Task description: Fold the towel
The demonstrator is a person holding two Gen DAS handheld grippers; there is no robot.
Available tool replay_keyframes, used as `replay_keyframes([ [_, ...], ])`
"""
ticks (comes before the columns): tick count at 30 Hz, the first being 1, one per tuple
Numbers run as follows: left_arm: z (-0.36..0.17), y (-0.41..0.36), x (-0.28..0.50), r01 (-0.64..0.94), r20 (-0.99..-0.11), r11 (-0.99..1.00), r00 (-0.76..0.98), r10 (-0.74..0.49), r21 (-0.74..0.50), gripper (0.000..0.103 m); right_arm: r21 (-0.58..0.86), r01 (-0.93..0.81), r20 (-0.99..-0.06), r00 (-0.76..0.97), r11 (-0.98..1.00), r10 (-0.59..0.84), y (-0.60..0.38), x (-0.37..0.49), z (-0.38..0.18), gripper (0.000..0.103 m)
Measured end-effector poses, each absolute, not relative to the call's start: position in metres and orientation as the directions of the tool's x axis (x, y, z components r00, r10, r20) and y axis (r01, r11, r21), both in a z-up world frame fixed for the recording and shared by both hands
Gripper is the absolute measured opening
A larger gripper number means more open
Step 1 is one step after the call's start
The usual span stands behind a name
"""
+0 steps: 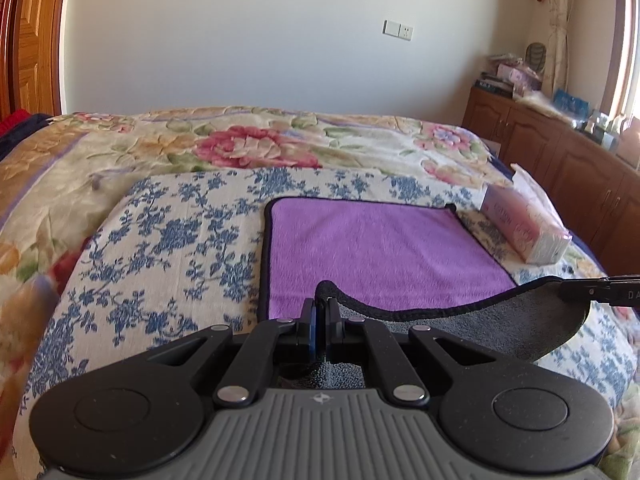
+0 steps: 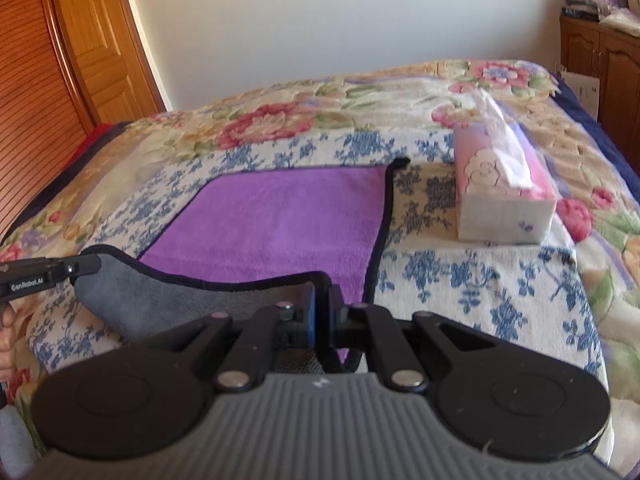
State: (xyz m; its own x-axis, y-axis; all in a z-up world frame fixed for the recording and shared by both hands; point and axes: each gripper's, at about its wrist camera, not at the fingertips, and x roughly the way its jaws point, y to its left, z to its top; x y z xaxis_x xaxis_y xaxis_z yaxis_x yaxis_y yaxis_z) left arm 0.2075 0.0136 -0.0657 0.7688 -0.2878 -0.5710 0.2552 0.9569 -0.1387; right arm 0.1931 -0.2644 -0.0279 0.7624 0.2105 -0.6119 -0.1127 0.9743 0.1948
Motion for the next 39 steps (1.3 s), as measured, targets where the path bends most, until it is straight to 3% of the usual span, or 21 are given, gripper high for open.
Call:
replay_keyframes([
  [12, -0.054, 0.011, 0.221, 0.26, -0.532, 0.953, 0.791, -0.301, -0.154, 0.005, 0.154, -0.122, -0.563, 0.804, 0.98, 0.189, -0.266, 0.21, -0.021, 0.007],
  [39, -0.051, 0.0, 0.274, 0.297, -0.528, 0.946, 0.786, -0.321, -0.132, 0.005, 0.05, -0.17, -0.552, 0.817, 0.984, 0.169, -0.263, 0.256, -0.022, 0.007],
])
